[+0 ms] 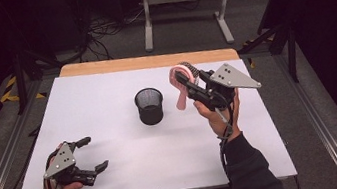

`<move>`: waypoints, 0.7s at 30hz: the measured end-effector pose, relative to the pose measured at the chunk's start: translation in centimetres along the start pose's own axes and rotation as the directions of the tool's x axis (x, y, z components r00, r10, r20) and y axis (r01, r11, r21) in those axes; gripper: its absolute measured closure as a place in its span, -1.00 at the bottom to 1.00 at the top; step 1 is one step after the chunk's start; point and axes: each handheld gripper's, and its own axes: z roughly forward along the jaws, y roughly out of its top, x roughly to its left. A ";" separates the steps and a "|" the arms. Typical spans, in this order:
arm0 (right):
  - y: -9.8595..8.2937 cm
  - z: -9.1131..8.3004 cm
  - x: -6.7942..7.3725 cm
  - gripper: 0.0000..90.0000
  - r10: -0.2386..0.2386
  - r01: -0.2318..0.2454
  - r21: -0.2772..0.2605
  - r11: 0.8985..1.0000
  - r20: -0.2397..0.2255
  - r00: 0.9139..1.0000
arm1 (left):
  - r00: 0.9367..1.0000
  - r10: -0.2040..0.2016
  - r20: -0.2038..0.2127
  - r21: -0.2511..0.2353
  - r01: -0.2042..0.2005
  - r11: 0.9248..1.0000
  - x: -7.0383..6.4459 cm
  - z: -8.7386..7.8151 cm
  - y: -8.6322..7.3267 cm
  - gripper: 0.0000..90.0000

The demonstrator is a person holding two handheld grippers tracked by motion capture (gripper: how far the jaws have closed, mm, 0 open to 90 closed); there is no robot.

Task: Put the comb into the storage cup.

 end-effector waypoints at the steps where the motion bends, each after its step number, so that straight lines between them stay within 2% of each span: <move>1: 0.0 0.1 0.0 0.40 0.002 -0.002 0.000 1.000 -0.001 1.000 | 1.000 -0.002 0.001 0.001 0.002 1.000 0.0 0.0 0.0 -0.90; 6: 0.0 0.7 0.0 0.41 0.000 0.000 0.002 1.000 -0.004 1.000 | 1.000 -0.002 0.016 0.006 0.002 1.000 0.0 0.1 -0.1 -0.90; 21: 0.9 2.3 0.2 0.41 -0.013 0.013 -0.001 1.000 -0.011 1.000 | 1.000 0.002 0.020 0.013 -0.002 1.000 -0.2 0.2 -0.1 -0.91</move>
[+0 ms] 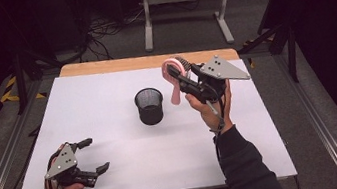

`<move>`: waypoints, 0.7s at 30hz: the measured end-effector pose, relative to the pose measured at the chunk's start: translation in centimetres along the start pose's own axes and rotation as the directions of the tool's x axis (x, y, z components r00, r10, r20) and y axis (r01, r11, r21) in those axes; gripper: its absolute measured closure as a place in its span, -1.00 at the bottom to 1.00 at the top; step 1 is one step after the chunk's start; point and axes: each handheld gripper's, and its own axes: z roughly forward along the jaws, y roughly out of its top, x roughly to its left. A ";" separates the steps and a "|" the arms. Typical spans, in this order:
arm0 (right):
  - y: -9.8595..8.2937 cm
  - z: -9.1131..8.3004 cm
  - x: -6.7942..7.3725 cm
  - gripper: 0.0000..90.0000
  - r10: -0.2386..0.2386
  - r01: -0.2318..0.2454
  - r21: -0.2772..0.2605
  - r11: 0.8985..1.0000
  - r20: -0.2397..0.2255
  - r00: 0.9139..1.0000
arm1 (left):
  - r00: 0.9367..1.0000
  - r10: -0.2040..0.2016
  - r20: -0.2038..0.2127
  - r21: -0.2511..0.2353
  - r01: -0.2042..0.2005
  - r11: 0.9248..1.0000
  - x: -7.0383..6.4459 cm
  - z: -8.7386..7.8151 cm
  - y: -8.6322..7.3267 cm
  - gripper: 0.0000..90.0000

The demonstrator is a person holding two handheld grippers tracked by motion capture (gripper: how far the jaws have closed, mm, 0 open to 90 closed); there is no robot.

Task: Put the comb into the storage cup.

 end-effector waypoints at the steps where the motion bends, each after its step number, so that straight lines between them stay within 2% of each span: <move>1: 0.0 0.1 0.0 0.40 0.002 -0.002 0.001 1.000 0.001 1.000 | 1.000 0.002 -0.001 0.004 -0.002 1.000 0.0 0.0 0.0 -0.91; 21: 0.3 2.0 0.6 0.41 0.012 -0.013 -0.008 1.000 -0.008 1.000 | 1.000 0.012 -0.004 0.001 -0.012 1.000 -0.1 -0.1 0.1 -0.91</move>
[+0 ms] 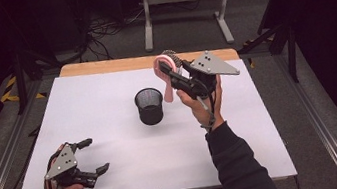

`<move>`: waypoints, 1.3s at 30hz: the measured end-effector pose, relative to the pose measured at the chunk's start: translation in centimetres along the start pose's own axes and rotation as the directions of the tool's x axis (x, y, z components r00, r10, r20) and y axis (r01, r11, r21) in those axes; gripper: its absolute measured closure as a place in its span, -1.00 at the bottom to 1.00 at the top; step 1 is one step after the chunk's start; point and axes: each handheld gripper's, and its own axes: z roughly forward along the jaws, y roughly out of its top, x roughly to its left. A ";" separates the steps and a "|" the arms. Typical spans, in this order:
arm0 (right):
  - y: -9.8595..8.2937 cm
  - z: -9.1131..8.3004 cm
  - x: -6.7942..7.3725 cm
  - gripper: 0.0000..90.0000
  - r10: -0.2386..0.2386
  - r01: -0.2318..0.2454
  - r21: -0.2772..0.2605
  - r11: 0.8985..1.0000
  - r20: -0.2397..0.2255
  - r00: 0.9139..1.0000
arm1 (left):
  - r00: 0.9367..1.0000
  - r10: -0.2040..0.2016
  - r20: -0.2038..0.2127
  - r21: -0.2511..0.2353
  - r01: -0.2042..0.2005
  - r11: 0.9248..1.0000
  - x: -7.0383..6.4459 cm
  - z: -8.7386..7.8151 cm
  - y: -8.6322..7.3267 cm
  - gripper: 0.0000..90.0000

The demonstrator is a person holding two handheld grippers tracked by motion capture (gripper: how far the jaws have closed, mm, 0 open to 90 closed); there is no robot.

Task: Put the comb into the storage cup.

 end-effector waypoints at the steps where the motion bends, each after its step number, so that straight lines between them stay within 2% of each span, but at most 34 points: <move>1: 0.0 0.1 0.1 0.41 -0.004 0.004 0.001 1.000 0.003 1.000 | 1.000 -0.002 0.000 -0.002 0.002 1.000 0.0 0.0 0.0 -0.91; 16: 0.6 1.5 0.6 0.41 -0.019 0.019 -0.004 1.000 -0.007 1.000 | 1.000 0.003 0.014 0.008 -0.003 1.000 0.0 0.0 -0.1 -0.92; 21: 0.4 2.2 0.8 0.41 -0.021 0.022 0.006 1.000 -0.018 1.000 | 1.000 0.006 0.007 -0.011 -0.006 1.000 0.0 -0.1 0.0 -0.92; 39: -0.1 4.4 1.4 0.41 -0.013 0.014 0.016 1.000 -0.026 1.000 | 1.000 0.006 0.014 -0.002 -0.006 1.000 0.0 -0.2 0.0 -0.92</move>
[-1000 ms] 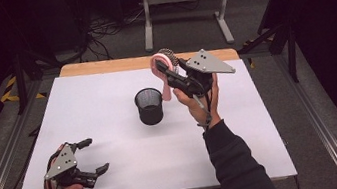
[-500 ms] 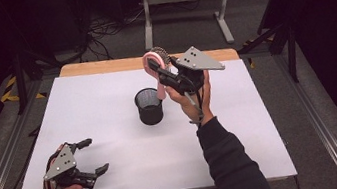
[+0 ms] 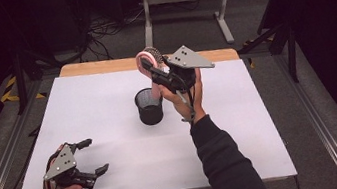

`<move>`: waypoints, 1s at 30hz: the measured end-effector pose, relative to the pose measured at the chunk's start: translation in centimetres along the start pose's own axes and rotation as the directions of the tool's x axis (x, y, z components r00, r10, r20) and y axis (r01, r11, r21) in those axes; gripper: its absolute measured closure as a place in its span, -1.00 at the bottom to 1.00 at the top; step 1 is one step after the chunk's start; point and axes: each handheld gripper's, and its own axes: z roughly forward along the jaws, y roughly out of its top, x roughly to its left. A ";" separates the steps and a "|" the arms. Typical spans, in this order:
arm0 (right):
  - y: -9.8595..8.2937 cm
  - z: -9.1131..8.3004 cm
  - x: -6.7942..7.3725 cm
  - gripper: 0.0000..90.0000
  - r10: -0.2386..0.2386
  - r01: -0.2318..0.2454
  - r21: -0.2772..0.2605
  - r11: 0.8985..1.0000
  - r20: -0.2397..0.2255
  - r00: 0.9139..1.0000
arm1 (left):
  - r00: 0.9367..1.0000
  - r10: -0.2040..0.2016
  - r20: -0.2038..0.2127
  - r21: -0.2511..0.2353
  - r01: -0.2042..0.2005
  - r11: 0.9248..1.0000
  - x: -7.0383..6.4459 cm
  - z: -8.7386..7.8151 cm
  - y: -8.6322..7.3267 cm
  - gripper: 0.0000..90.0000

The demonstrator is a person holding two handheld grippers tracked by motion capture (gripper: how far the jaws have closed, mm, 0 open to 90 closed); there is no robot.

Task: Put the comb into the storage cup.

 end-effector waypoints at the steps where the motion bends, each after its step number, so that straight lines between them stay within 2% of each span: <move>1: -0.1 0.1 0.1 0.41 0.001 -0.001 0.005 1.000 -0.001 1.000 | 1.000 -0.001 0.000 0.000 0.001 1.000 0.0 0.0 0.0 -0.92; 8: -0.6 0.5 0.2 0.41 0.022 -0.022 0.014 1.000 -0.010 1.000 | 1.000 -0.002 0.003 0.003 0.002 1.000 0.0 0.0 -0.1 -0.92; 9: -0.8 0.5 0.0 0.41 -0.003 0.003 0.024 1.000 -0.007 1.000 | 1.000 -0.002 0.004 0.004 0.002 1.000 0.0 0.1 -0.1 -0.92; 11: -1.0 0.5 0.2 0.41 0.027 -0.027 0.021 0.999 -0.011 1.000 | 1.000 -0.001 0.004 0.005 0.001 1.000 0.0 0.1 -0.1 -0.92; 15: -1.4 0.6 0.1 0.41 0.026 -0.025 0.033 0.999 -0.012 1.000 | 1.000 -0.002 0.006 0.009 0.002 1.000 0.0 0.1 -0.1 -0.92; 18: -1.7 0.7 0.3 0.41 0.049 -0.048 0.032 0.998 -0.016 0.999 | 1.000 -0.001 0.006 0.008 0.001 1.000 0.0 0.1 -0.1 -0.92; 30: -2.6 0.7 0.5 0.41 0.054 -0.053 0.040 0.998 -0.028 0.998 | 1.000 0.001 0.008 0.014 -0.001 1.000 -0.1 0.2 -0.1 -0.92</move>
